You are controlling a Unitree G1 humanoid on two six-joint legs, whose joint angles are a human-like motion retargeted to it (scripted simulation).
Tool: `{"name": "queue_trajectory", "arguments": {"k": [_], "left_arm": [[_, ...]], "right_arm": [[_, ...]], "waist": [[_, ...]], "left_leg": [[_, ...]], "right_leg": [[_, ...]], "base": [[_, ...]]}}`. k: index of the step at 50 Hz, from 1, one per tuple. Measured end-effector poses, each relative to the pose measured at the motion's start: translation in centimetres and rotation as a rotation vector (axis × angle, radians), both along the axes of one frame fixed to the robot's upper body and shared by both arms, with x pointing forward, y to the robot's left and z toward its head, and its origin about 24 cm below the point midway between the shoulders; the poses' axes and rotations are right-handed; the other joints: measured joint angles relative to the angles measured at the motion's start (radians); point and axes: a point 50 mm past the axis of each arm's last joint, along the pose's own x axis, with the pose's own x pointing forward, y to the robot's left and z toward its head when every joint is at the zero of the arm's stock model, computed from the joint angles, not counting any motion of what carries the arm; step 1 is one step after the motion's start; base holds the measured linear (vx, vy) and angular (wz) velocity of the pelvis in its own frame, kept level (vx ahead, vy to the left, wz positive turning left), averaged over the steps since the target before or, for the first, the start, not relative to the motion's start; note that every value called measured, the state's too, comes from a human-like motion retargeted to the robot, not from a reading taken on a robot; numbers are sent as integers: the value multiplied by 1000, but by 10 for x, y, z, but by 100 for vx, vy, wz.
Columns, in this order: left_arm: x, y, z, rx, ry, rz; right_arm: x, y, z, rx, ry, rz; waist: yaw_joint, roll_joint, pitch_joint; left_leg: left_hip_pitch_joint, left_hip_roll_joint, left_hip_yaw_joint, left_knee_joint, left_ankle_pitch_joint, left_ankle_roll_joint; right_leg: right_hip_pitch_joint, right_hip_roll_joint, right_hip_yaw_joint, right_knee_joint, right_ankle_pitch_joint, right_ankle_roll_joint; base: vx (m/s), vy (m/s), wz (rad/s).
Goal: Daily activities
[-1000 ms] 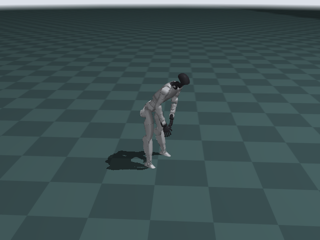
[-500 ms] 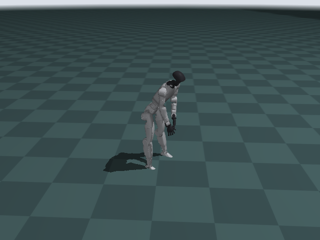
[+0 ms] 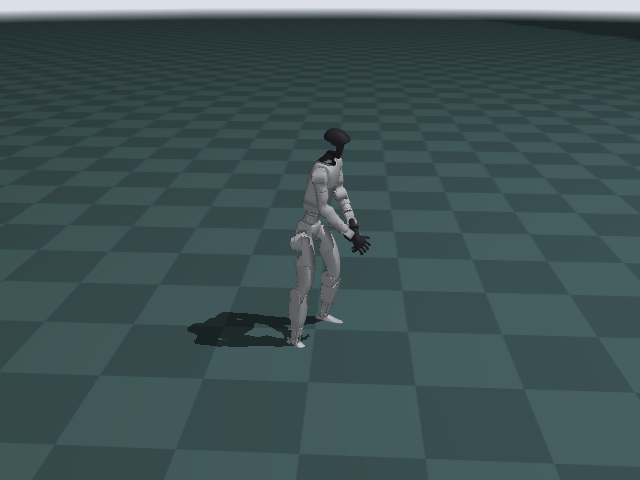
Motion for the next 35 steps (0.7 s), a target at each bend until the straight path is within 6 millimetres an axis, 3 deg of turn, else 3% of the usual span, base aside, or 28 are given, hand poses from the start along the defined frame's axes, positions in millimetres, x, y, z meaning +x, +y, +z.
{"name": "queue_trajectory", "arguments": {"k": [3,8,12,15,20,23,28,35], "left_arm": [[-4,1,-5,38,8,-33],[-11,10,-18,104,50,-47],[-15,23,-29,147,92,-11],[-16,39,-37,183,117,40],[-18,67,-48,225,155,158],[-22,79,-53,228,174,225],[-31,92,-60,216,195,298],[-52,105,-73,229,235,342]], "right_arm": [[-9,-6,-12,2,45,-38],[-28,-27,-36,-30,142,-125],[-46,-53,-55,-70,219,-210],[-61,-75,-66,-103,271,-281],[-90,-113,-82,-149,364,-410],[-112,-135,-91,-173,429,-496],[-146,-166,-99,-200,526,-634],[-176,-189,-103,-221,582,-778]], "waist": [[23,-19,4],[51,-57,26],[27,-125,68],[-5,-187,94],[-54,-251,106],[-67,-237,92],[-68,-175,45],[-59,-146,9]], "left_leg": [[53,-16,-3,14,-28,21],[153,-63,-14,44,-80,65],[232,-190,-53,64,-112,109],[281,-297,-95,56,-115,135],[390,-387,-185,-80,-60,159],[413,-374,-233,-98,-68,165],[420,-313,-298,-114,-98,168],[412,-350,-350,-15,-189,179]], "right_leg": [[14,-34,-26,128,-47,-6],[-24,-165,-104,517,-143,-98],[-104,-275,11,850,-223,-123],[-165,-307,109,999,-278,-119],[-266,-257,208,1008,-320,-97],[-322,-161,227,895,-280,-74],[-380,28,256,572,-115,-13],[-447,150,326,361,23,24]], "base": [[10,20,33],[12,20,42],[15,17,108],[21,13,123],[27,10,102],[30,9,74],[32,7,59],[35,1,56]]}}
